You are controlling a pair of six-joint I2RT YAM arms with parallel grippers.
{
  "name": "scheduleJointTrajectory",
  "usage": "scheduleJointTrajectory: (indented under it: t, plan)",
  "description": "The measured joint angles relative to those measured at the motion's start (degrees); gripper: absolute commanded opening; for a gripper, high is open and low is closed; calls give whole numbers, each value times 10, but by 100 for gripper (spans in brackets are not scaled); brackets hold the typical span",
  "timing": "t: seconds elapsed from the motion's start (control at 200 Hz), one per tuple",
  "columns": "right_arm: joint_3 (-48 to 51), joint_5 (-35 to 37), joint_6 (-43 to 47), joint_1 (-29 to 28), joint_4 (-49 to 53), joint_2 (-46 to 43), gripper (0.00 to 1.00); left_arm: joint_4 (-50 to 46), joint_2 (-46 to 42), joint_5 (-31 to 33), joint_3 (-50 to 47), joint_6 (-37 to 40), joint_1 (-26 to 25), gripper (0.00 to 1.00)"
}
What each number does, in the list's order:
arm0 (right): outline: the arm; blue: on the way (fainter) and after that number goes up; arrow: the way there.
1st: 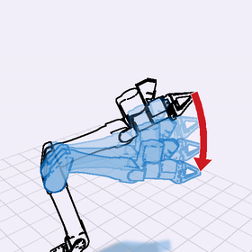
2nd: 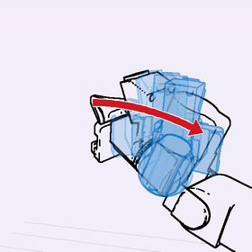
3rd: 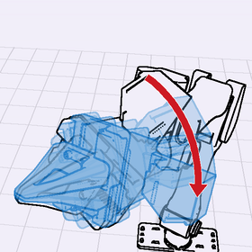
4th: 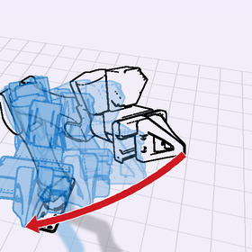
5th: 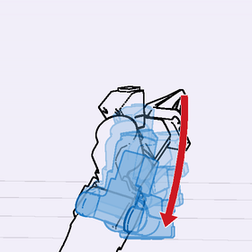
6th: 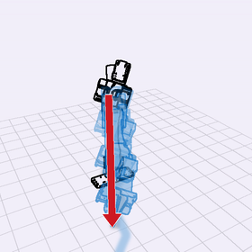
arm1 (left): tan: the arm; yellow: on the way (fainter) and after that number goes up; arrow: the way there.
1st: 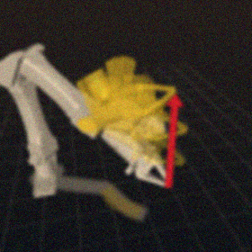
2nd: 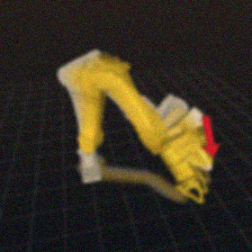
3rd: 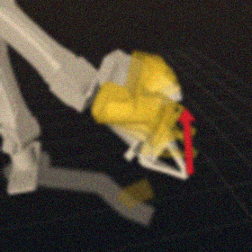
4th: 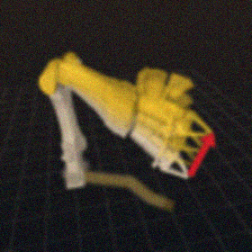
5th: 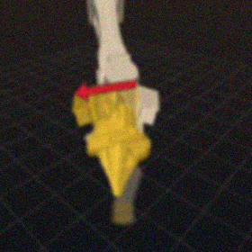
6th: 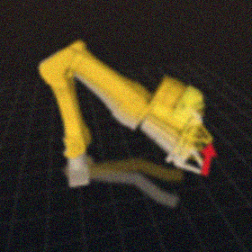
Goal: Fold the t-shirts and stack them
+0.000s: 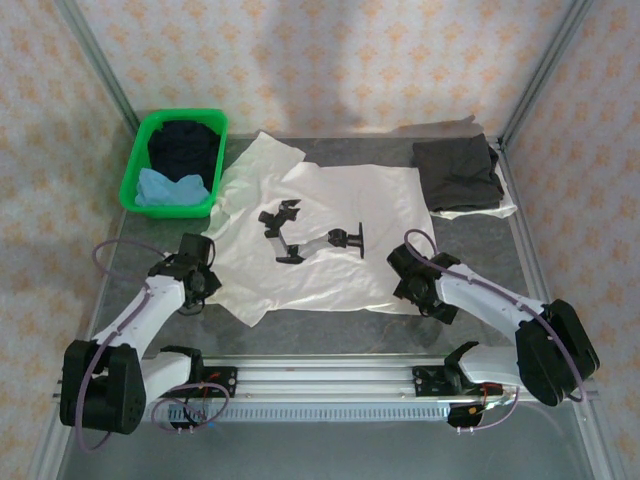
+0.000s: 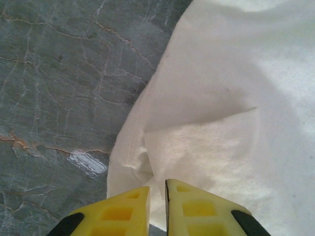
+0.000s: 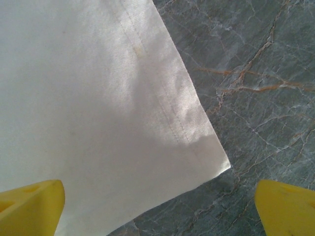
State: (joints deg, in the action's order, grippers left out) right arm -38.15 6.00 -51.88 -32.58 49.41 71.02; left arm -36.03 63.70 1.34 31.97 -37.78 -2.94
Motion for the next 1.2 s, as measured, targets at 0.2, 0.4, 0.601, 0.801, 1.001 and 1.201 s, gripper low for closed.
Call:
scheduleJointTrajectory:
  t: [0.2, 0.4, 0.601, 0.801, 1.001, 1.201]
  plan:
    - [0, 0, 0, 0, 1, 0, 99, 9, 12, 0, 0, 8, 0, 30]
    - [0, 2, -6, 0, 7, -9, 99, 16, 25, -2, 0, 3, 0, 42]
    - [0, 7, -7, 0, 7, -18, 99, 38, 46, -22, 0, -2, 0, 30]
    - [0, 7, -7, 0, 7, -18, 99, 42, 46, -24, 0, -1, 0, 25]
    - [0, 10, -7, 0, 7, -18, 99, 47, 65, -25, 0, -1, 0, 25]
    - [0, 13, -7, 0, 8, -18, 99, 48, 67, -26, 2, 3, 0, 8]
